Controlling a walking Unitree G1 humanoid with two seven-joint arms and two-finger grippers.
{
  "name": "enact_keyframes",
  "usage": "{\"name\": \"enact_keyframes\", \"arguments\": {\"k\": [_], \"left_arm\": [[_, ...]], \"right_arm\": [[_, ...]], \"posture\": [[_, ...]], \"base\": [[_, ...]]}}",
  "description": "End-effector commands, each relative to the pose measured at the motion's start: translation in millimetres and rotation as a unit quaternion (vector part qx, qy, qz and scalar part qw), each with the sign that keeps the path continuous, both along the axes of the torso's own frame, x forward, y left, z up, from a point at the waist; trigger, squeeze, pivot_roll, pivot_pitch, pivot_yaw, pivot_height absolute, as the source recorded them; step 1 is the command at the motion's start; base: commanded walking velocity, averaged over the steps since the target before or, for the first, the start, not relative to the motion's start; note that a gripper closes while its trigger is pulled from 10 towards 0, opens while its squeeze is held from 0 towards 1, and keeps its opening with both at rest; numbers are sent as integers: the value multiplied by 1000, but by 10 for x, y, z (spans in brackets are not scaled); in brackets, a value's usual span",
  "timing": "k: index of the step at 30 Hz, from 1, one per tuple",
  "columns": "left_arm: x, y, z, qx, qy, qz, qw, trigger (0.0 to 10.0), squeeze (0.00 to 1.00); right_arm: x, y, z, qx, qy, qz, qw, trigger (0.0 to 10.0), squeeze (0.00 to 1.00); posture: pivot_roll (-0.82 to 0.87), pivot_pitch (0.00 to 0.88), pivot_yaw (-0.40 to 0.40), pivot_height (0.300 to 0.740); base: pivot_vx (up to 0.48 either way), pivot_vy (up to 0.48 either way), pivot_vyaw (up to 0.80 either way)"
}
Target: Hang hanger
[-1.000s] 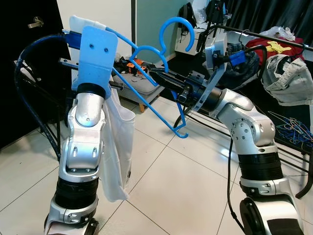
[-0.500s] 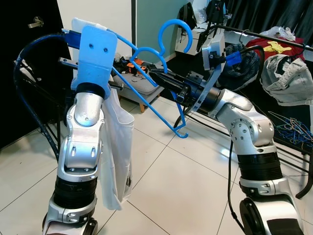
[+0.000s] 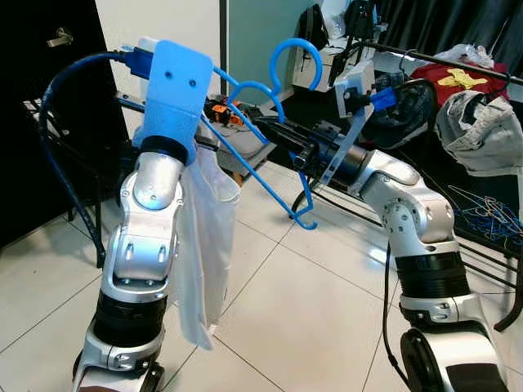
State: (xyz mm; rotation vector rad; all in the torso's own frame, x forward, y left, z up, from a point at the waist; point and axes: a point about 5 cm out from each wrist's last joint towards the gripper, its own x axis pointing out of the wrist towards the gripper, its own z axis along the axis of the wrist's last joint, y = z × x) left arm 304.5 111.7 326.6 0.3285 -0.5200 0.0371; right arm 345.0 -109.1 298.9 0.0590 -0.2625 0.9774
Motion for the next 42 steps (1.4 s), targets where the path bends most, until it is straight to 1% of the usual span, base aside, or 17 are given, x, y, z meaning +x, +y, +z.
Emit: {"name": "enact_keyframes", "arguments": {"k": [1, 2, 4, 5, 6, 13, 14, 15, 19, 25, 28, 32, 37, 38, 39, 41, 42], "left_arm": [[-29, -171, 46, 14, -12, -50, 999, 10000, 0], [-29, -171, 46, 14, -12, -50, 999, 10000, 0], [-32, -304, -7, 27, 0, -85, 996, 10000, 0], [-32, -304, -7, 27, 0, -85, 996, 10000, 0], [-34, -347, -29, 33, 4, -95, 995, 10000, 0], [-36, -411, -63, 39, 12, -111, 993, 10000, 0], [-37, -458, -80, 40, 17, -129, 991, 10000, 0], [-37, -458, -80, 40, 17, -129, 991, 10000, 0], [-71, -628, -166, 55, 40, -194, 979, 10000, 0], [-113, -713, -225, 72, 50, -222, 971, 10000, 0], [-172, -803, -270, 76, 58, -263, 960, 10000, 0], [-182, -816, -286, 79, 63, -271, 957, 10000, 0], [-166, -788, -315, 87, 69, -262, 959, 10000, 0], [-159, -756, -312, 82, 69, -257, 960, 10000, 639], [-152, -727, -303, 74, 68, -254, 962, 10000, 1000], [-152, -727, -303, 74, 68, -254, 962, 10000, 1000], [-158, -717, -285, 70, 68, -263, 960, 10000, 1000]], "right_arm": [[13, -2, 60, 6, -12, -10, 1000, 10000, 0], [13, -2, 60, 6, -12, -10, 1000, 10000, 0], [1, 32, 37, 4, -9, -5, 1000, 10000, 0], [1, 32, 37, 4, -9, -5, 1000, 10000, 0], [-5, 48, 25, 3, -8, -3, 1000, 10000, 0], [-10, 67, 14, 3, -6, 0, 1000, 10000, 0], [-7, 77, 19, 4, -7, 0, 1000, 10000, 0], [-7, 77, 19, 4, -7, 0, 1000, 10000, 0], [1, 98, 33, 9, -7, 0, 1000, 10000, 0], [4, 103, 33, 11, -5, -2, 1000, 10000, 0], [15, 99, 37, 13, -4, -5, 1000, 10000, 0], [20, 97, 41, 14, -4, -5, 1000, 10000, 0], [19, 96, 43, 13, -6, -3, 1000, 10000, 0], [16, 93, 45, 13, -6, -2, 1000, 10000, 0], [14, 90, 47, 13, -7, -1, 1000, 10000, 0], [14, 90, 47, 13, -7, -1, 1000, 10000, 0], [11, 84, 57, 15, -9, 0, 1000, 10000, 0]], "posture": [[-29, 0, -30, 740], [-29, 0, -30, 740], [-31, 0, -28, 740], [-31, 0, -28, 740], [-31, 0, -28, 740], [-31, 0, -28, 740], [-32, 0, -29, 740], [-32, 0, -29, 740], [-31, 0, -31, 740], [-30, 0, -32, 740], [-29, 0, -35, 740], [-29, 0, -35, 740], [-29, 0, -36, 740], [-30, 0, -36, 740], [-31, 0, -35, 740], [-31, 0, -35, 740], [-31, 0, -36, 740]], "base": [[0, 0, 0], [0, 0, 0], [0, 0, 0], [0, 0, 0], [0, 0, 0], [0, 0, 0], [0, 0, 0], [0, 0, 0], [0, 0, 0], [0, 0, 0], [0, 0, 0], [0, 0, 0], [0, 0, 0], [0, 0, 0], [0, 0, 0], [0, 0, 0], [0, 0, 0]]}}
